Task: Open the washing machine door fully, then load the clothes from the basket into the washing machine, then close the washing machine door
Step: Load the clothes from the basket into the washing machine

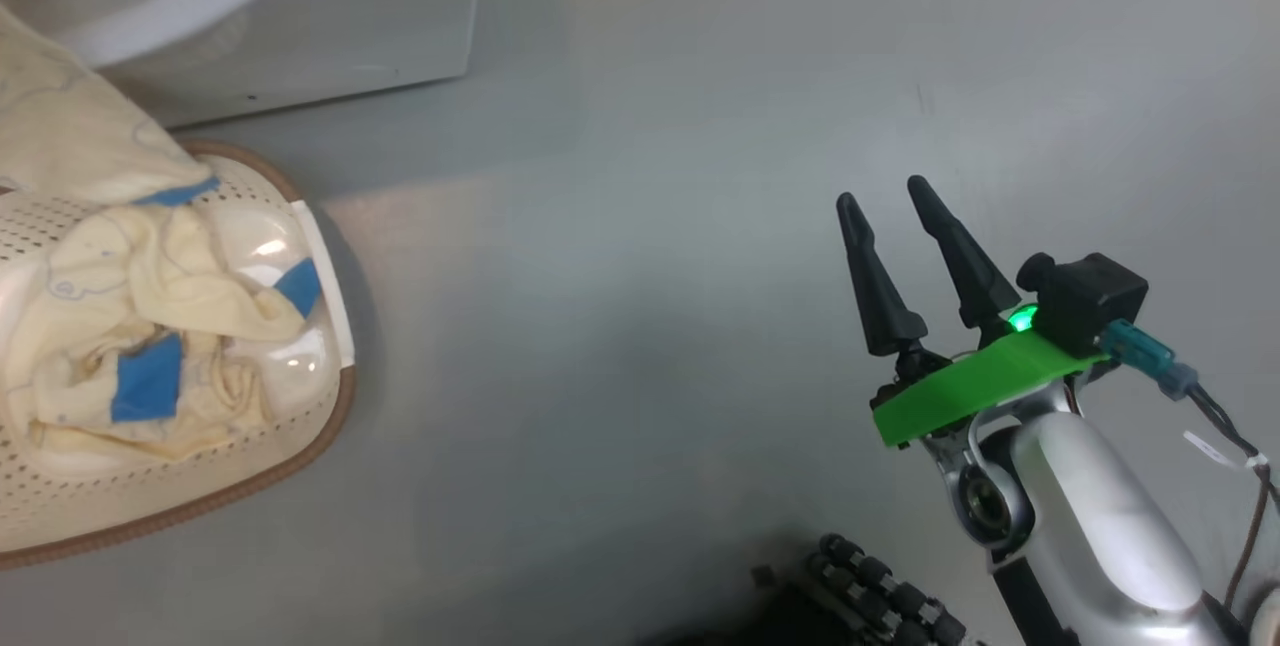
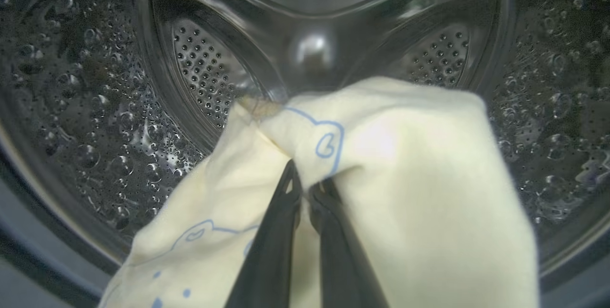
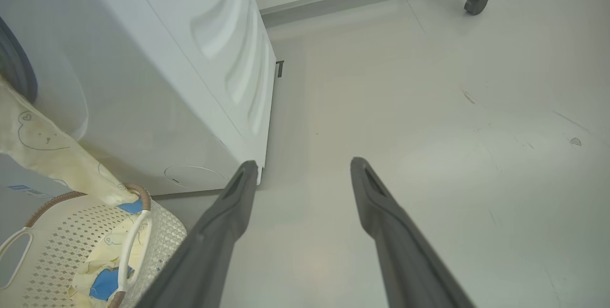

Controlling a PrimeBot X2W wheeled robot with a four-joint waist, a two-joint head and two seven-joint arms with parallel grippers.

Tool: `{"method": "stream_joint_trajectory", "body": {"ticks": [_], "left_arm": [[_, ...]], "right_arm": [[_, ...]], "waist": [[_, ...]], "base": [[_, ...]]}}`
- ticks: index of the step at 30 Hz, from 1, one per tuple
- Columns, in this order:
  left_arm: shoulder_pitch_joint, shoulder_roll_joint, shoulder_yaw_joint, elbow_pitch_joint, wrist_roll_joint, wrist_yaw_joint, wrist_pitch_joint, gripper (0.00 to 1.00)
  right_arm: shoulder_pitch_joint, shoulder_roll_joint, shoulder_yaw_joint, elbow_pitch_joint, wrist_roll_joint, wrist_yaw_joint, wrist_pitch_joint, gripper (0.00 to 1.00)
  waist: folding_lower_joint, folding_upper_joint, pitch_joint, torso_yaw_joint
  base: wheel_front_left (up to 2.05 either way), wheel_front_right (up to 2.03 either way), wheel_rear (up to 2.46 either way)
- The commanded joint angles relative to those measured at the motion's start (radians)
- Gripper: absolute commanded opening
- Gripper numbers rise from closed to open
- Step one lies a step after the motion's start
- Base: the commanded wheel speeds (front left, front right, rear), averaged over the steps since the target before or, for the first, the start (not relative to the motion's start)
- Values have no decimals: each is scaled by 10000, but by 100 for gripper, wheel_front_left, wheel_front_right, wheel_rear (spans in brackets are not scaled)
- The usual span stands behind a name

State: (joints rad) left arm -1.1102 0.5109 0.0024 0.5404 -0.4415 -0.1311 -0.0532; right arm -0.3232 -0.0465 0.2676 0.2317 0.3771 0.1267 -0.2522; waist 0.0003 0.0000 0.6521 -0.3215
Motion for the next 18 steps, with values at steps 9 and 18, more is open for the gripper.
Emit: {"method": "stream_joint_trajectory", "body": {"ticks": [9, 18], "left_arm": [[-3327, 1756, -692, 820, 218, 4, 602, 0], [-5088, 1917, -1979, 3048, 985, 4, 286, 0]], "right_arm": [[-337, -38, 623, -397, 532, 40, -95, 100], [-588, -38, 842, -495, 856, 40, -95, 100]], "waist": [[-3, 0, 1245, -692], [-3, 0, 1671, -1015]], "base": [[0, 0, 0], [0, 0, 0]]}}
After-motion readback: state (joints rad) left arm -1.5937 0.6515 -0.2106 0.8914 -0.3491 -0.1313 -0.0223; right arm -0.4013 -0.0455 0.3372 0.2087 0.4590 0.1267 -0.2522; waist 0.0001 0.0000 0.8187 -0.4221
